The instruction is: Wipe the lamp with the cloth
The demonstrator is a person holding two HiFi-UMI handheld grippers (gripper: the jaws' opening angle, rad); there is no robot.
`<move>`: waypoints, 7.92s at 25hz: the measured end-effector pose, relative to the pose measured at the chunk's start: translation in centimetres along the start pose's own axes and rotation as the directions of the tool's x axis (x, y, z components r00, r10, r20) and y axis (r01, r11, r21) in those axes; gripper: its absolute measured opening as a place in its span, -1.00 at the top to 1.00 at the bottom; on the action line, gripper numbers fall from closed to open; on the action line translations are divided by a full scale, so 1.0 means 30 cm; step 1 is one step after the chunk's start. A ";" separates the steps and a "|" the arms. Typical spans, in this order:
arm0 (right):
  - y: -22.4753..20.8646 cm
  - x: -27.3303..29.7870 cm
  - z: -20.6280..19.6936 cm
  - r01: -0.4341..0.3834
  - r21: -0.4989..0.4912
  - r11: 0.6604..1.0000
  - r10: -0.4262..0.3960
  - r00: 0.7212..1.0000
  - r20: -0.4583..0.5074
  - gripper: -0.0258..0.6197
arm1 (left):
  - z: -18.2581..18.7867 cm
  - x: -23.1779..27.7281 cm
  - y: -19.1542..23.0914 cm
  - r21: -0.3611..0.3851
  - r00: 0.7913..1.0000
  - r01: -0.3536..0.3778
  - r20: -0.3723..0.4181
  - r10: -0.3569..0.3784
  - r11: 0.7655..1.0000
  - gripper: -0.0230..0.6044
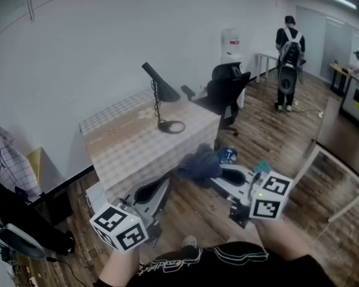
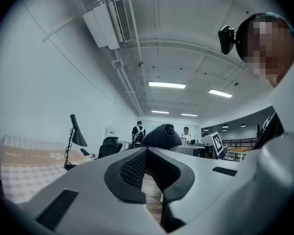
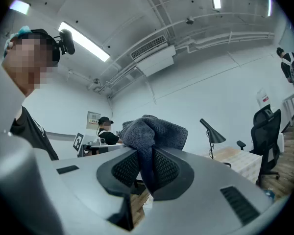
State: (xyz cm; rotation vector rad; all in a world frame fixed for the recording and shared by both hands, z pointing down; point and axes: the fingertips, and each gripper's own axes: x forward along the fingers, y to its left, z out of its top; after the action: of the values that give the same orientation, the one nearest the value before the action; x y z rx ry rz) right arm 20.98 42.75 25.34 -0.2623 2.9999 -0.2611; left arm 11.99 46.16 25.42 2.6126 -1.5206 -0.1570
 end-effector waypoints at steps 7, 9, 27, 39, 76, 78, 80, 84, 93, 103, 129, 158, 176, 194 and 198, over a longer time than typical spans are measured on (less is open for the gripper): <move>0.012 0.005 0.000 -0.004 0.011 1.000 0.004 1.000 0.005 0.74 | 0.013 -0.014 -0.002 0.005 1.000 -0.006 0.003 0.006 1.000 0.93; 0.007 0.013 0.001 -0.004 0.017 1.000 0.004 1.000 0.004 0.74 | 0.018 -0.012 0.002 0.007 1.000 -0.004 0.001 0.004 1.000 0.93; -0.366 0.276 -0.089 0.074 0.088 0.993 -0.069 0.996 -0.062 0.74 | -0.039 0.209 0.416 -0.073 0.998 -0.030 -0.059 0.025 0.997 0.93; -0.769 0.670 -0.145 0.120 0.100 0.988 -0.105 0.984 -0.141 0.74 | -0.054 0.407 0.956 -0.117 0.993 -0.069 -0.100 0.057 0.991 0.93; -1.627 1.177 0.297 0.003 -0.123 0.992 -0.006 1.000 -0.028 0.74 | 0.191 1.080 1.583 -0.022 0.978 -0.205 -0.030 0.205 0.978 0.93; -1.622 1.215 0.318 0.015 -0.153 0.988 -0.019 1.000 -0.022 0.74 | 0.210 1.068 1.612 -0.011 0.979 -0.202 -0.024 0.202 0.979 0.93; -1.622 1.262 0.346 0.030 -0.183 0.983 -0.033 0.999 -0.016 0.74 | 0.234 1.059 1.649 -0.006 0.981 -0.192 -0.020 0.192 0.981 0.93; -1.634 1.360 0.405 0.082 -0.258 0.963 -0.085 0.996 -0.002 0.74 | 0.288 1.050 1.729 0.002 0.987 -0.160 -0.015 0.160 0.987 0.93; -1.621 1.594 0.458 0.184 -0.374 0.909 -0.191 0.981 0.018 0.74 | 0.359 0.979 1.891 0.063 0.993 -0.117 -0.001 0.117 0.991 0.93; -1.654 1.685 0.459 0.298 -0.528 0.795 -0.328 0.944 0.039 0.74 | 0.335 0.941 2.003 0.054 0.997 -0.075 0.026 0.074 0.996 0.93; -1.690 1.785 0.259 0.374 -0.763 0.527 -0.557 0.830 0.022 0.74 | 0.188 0.982 2.114 -0.027 0.999 0.035 -0.014 -0.035 0.999 0.93; -1.740 1.693 -0.051 0.440 -0.719 0.538 -0.706 0.701 -0.100 0.74 | 0.037 0.930 2.083 -0.110 0.995 0.071 -0.068 -0.079 0.991 0.93; -1.723 1.643 -0.245 0.502 -0.530 0.684 -0.670 0.719 -0.184 0.74 | -0.066 0.922 2.086 -0.147 0.991 0.050 -0.119 -0.068 0.988 0.93; -1.702 1.547 -0.334 0.501 -0.371 0.782 -0.603 0.758 -0.248 0.74 | -0.199 0.970 2.045 -0.214 0.975 0.068 -0.192 -0.110 0.974 0.93; -1.684 1.498 -0.292 0.506 -0.397 0.766 -0.619 0.747 -0.242 0.74 | -0.167 0.967 2.025 -0.208 0.976 0.078 -0.183 -0.118 0.975 0.93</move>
State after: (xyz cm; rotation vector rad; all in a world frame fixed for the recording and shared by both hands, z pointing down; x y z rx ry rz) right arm -15.97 -13.03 38.43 -1.3231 3.2102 0.1414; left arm -25.16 -8.64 38.61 2.4637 -1.2441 -0.0572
